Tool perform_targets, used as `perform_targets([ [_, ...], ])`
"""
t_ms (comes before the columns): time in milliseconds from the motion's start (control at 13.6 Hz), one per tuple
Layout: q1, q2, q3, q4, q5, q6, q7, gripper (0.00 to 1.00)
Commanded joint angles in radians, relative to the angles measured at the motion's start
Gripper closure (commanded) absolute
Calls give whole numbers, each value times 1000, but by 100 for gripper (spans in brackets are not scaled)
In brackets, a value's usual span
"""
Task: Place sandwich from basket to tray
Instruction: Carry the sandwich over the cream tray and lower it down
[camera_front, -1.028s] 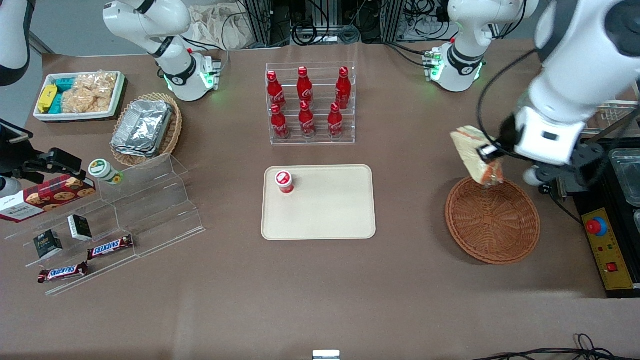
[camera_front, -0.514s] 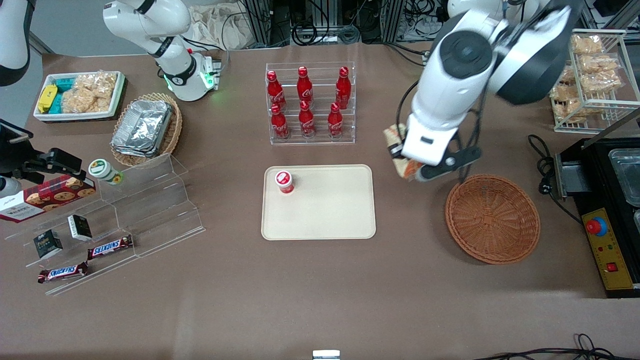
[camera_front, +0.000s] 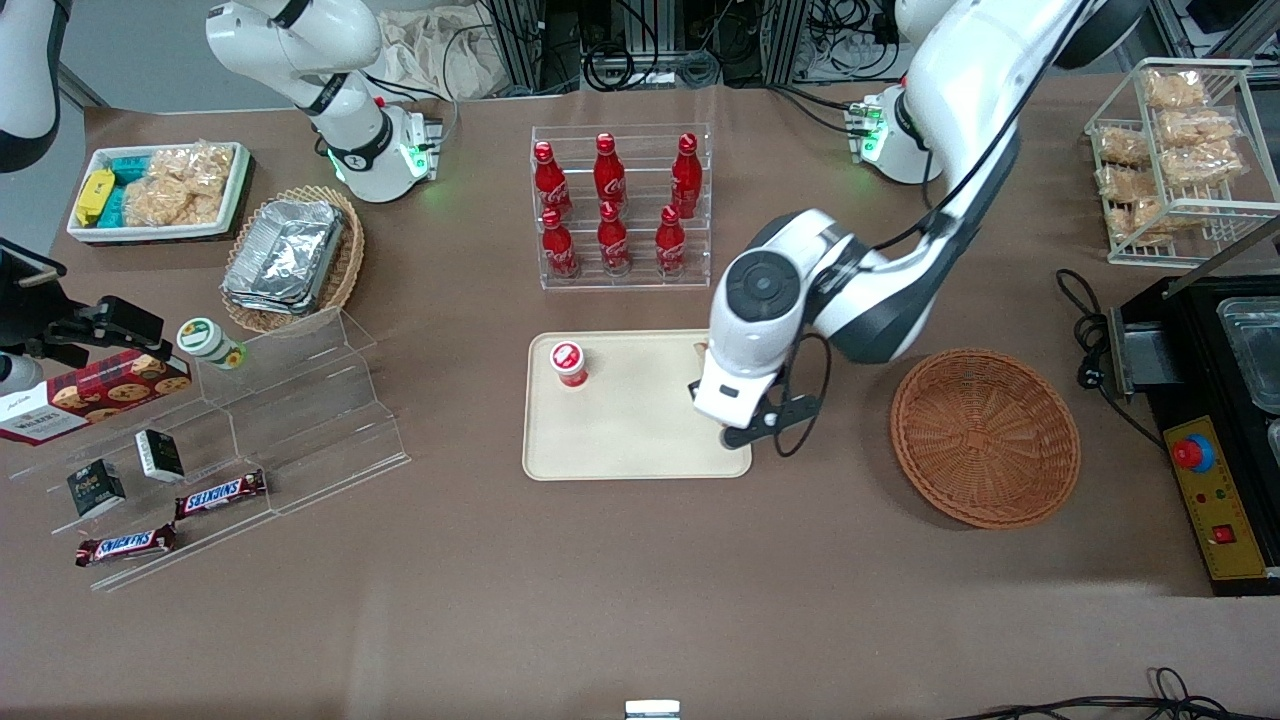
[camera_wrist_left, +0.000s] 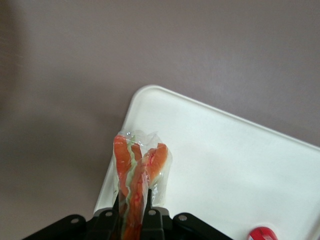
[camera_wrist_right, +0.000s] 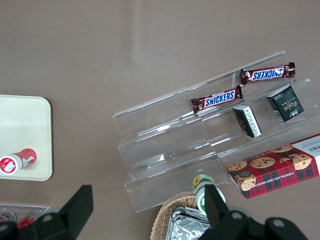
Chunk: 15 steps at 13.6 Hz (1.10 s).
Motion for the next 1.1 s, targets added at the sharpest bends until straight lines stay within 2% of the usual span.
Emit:
perform_targets([
  [0, -31, 69, -1, 30, 50, 30, -34, 100],
  [220, -45, 111, 5, 32, 85, 53, -37, 100],
  [367, -45, 131, 4, 35, 93, 71, -45, 91],
  [514, -45, 132, 5, 34, 93, 93, -45, 73],
  [661, -42, 123, 5, 35, 93, 91, -57, 35],
  [734, -38, 115, 5, 38, 95, 84, -78, 24],
  [881, -29, 54, 5, 38, 92, 50, -109, 20],
  [1028, 18, -38, 4, 34, 80, -1, -155, 3],
])
